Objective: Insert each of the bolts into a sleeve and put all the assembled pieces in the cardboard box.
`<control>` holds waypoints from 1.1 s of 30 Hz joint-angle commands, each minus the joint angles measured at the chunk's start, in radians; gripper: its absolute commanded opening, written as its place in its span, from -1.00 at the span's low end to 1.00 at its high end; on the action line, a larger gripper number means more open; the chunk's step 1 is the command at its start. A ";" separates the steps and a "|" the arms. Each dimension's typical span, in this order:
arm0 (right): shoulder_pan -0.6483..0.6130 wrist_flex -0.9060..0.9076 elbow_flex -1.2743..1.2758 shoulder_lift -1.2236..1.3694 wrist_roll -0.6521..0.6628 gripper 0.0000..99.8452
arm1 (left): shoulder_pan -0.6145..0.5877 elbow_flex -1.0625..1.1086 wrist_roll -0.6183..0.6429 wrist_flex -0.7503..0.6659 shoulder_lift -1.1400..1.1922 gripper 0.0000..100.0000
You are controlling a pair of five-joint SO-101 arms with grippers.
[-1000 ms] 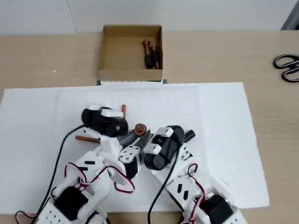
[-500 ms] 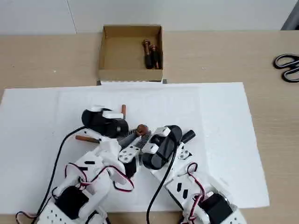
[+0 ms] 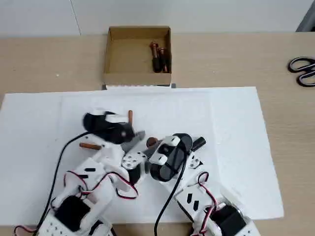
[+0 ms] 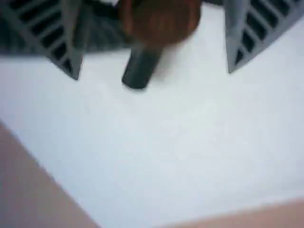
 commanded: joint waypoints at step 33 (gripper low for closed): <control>0.328 -0.222 0.018 0.036 -0.176 -1.00 | -0.784 0.317 -0.384 0.144 -0.009 -0.99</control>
